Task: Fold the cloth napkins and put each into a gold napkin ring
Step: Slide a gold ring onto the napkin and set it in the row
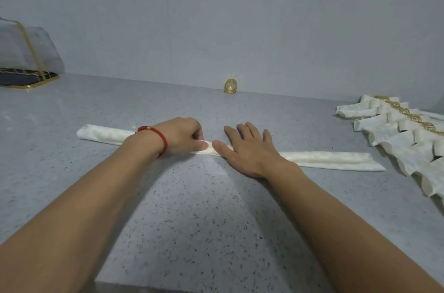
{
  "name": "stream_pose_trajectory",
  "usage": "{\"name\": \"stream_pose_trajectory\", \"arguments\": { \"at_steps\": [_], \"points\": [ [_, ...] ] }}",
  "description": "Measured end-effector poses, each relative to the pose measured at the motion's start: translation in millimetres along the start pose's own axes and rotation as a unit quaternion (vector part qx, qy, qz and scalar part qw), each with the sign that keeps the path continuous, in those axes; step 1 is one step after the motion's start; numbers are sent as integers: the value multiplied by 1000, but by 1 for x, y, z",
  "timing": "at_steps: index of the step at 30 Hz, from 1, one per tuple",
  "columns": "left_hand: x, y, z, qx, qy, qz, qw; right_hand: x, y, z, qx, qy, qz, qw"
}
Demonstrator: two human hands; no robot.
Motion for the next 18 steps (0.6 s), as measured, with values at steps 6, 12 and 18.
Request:
{"name": "stream_pose_trajectory", "arguments": {
  "at_steps": [6, 12, 18],
  "points": [
    [8, 8, 5, -83, 35, -85, 992, 1, -2, 0, 0, -8, -8, 1000],
    [24, 13, 6, -72, 85, -152, 982, 0, -2, 0, -9, -9, 2, 1000],
    [60, 13, 16, -122, 108, -222, 961, -1, -1, 0, 17, -15, 12, 1000]
  ]
}}
Point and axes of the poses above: each hand's wrist, its own z-axis away from the middle knuckle, its own y-axis out of the back of the hand, x = y × z, the point moved 6 cm from there along -z, towards the middle knuckle, and after that the axes turned 15 degrees about -x, right-handed, at the moved point
